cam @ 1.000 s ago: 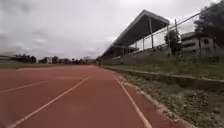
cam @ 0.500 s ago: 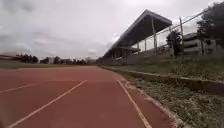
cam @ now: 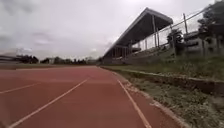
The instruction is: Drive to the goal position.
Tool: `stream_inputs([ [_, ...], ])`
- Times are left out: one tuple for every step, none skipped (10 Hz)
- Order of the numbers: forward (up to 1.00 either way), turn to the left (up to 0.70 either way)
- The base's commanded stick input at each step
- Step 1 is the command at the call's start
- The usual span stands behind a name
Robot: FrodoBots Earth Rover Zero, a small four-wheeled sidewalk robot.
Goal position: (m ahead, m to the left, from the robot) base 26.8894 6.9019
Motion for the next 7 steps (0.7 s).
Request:
stream_inputs([
  [0.7, 0.0],
  [0.7, 0.0],
  [0.7, 0.0],
  [0.7, 0.0],
  [0.7, 0.0],
  [0.7, 0.0],
  [0.7, 0.0],
])
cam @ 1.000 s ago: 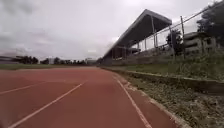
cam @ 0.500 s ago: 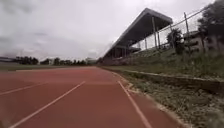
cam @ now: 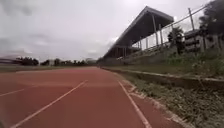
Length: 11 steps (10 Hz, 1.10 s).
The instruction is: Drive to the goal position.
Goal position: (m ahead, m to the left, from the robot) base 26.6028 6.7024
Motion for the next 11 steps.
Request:
stream_inputs([
  [0.7, 0.0],
  [0.7, 0.0],
  [0.7, 0.0],
  [0.7, 0.0],
  [0.7, 0.0],
  [0.7, 0.0],
  [0.7, 0.0],
  [0.7, 0.0],
  [0.7, 0.0],
  [0.7, 0.0],
  [0.7, 0.0],
])
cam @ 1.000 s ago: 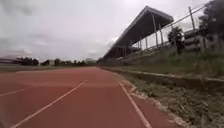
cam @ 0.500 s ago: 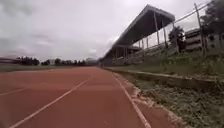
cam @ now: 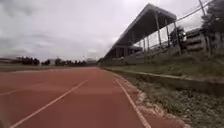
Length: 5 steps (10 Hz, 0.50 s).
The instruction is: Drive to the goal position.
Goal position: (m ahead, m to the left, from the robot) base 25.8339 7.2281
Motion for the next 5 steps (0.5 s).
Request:
stream_inputs([
  [0.7, 0.0],
  [0.7, 0.0],
  [0.7, 0.0],
  [0.7, 0.0],
  [0.7, 0.0],
])
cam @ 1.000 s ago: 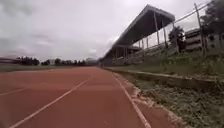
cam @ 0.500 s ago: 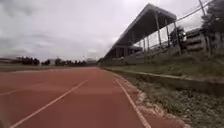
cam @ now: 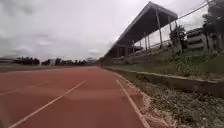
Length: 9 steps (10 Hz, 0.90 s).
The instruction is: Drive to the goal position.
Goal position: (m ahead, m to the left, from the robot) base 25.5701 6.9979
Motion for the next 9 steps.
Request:
stream_inputs([
  [0.7, 0.0],
  [0.7, 0.0],
  [0.7, 0.0],
  [0.7, 0.0],
  [0.7, 0.0],
  [0.7, 0.01],
  [0.7, 0.08],
  [0.7, 0.11],
  [0.7, 0.12],
])
